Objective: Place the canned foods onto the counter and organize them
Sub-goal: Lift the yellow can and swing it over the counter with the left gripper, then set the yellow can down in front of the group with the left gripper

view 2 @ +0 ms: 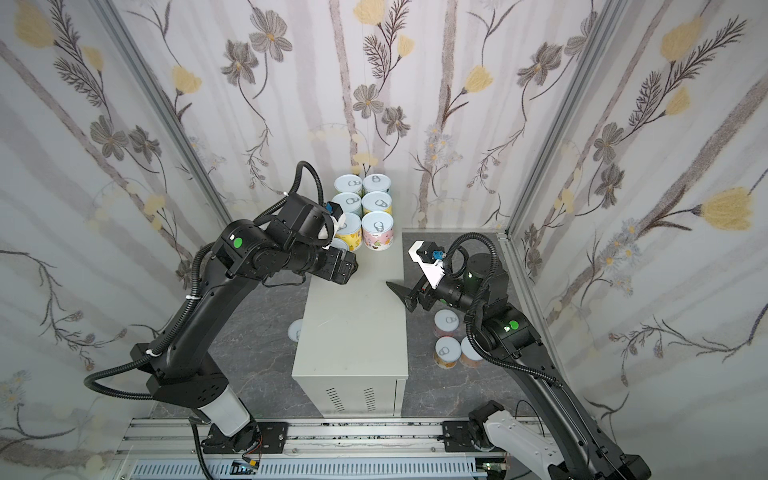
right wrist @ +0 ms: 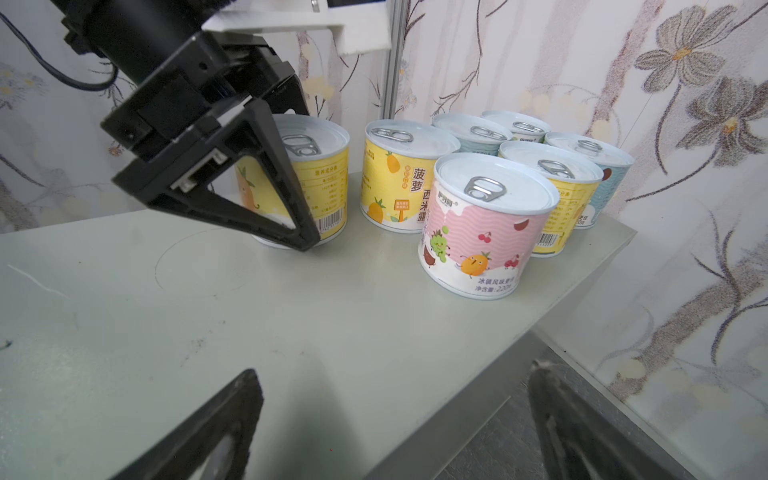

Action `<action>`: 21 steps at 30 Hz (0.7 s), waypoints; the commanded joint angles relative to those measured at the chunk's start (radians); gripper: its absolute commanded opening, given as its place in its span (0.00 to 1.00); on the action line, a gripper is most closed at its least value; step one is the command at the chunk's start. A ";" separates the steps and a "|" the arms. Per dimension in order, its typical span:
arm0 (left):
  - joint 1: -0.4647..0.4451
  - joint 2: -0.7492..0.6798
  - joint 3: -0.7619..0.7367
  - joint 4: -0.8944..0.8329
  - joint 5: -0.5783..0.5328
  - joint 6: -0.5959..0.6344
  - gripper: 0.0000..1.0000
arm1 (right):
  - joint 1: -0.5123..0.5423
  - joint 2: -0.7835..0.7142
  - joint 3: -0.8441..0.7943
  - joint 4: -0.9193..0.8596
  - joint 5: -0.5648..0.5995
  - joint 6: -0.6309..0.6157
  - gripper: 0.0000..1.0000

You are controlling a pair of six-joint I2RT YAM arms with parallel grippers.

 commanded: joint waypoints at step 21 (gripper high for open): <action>-0.001 -0.874 -1.105 1.096 0.060 0.293 1.00 | 0.034 0.107 0.154 -0.086 0.068 0.041 1.00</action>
